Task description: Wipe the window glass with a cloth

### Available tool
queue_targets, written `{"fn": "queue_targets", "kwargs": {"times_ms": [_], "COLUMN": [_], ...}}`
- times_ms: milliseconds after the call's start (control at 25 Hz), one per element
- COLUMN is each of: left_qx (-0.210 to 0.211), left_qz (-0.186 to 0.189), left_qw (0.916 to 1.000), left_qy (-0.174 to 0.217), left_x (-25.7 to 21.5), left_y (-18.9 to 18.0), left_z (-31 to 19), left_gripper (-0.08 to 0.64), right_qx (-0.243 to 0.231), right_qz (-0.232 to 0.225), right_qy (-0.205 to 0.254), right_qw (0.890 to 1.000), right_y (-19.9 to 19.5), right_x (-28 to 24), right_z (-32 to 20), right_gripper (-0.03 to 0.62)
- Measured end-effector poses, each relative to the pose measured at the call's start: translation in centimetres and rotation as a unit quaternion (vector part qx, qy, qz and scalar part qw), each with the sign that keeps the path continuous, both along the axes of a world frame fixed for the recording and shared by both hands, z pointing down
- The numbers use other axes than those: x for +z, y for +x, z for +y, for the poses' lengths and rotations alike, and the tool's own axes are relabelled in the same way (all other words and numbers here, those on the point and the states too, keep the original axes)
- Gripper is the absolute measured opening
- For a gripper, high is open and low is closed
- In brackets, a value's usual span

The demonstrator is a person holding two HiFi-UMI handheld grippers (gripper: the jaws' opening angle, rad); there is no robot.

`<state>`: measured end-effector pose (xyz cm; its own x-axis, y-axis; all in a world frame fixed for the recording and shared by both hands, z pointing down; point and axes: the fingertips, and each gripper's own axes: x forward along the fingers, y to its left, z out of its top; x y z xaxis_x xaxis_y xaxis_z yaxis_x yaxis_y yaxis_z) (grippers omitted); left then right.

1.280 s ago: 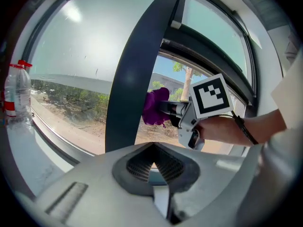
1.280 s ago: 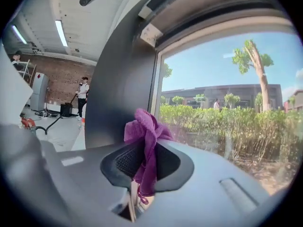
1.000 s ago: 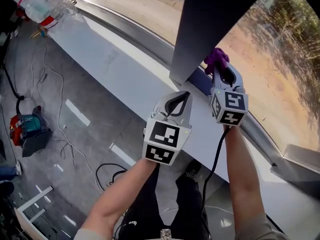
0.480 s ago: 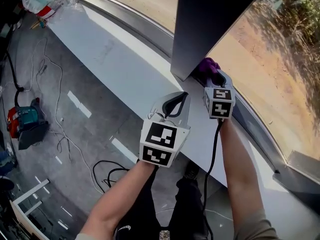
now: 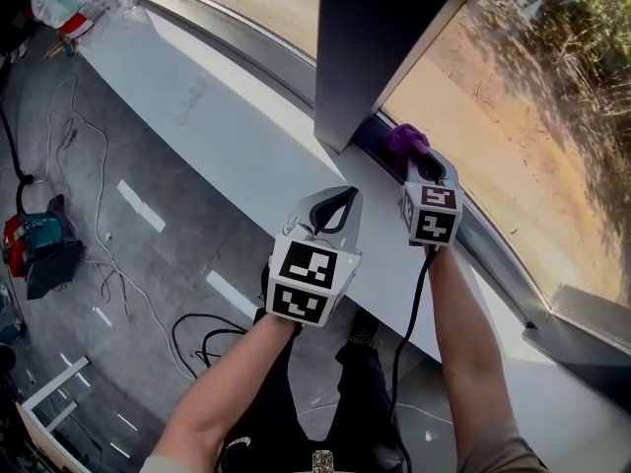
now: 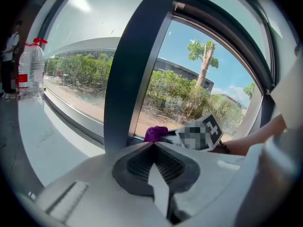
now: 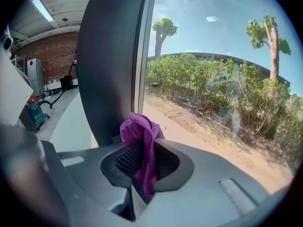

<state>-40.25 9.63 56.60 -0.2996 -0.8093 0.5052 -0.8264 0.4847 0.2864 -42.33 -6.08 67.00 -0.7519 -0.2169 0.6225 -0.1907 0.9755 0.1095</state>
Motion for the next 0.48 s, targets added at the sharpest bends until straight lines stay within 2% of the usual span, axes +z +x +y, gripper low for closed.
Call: {"fn": "queue_targets", "kwargs": {"times_ms": [280, 480], "left_qx": [0.026, 0.043], "left_qz": [-0.007, -0.028], "left_qw": [0.9995, 0.9981], "left_qy": [0.013, 0.034], "left_x": [-3.3, -7.9], "left_y": [0.9, 0.9], "left_z": [-1.3, -2.0], "left_gripper": [0.0, 0.0], "right_qx": [0.013, 0.016], "right_qz": [-0.078, -0.122], "right_qy": [0.016, 0.037], "right_qw": [0.997, 0.992], "right_y": [-0.3, -0.3], "right_x": [-9.5, -18.3], "right_z": [-0.1, -0.1], "right_gripper": [0.074, 0.074]}}
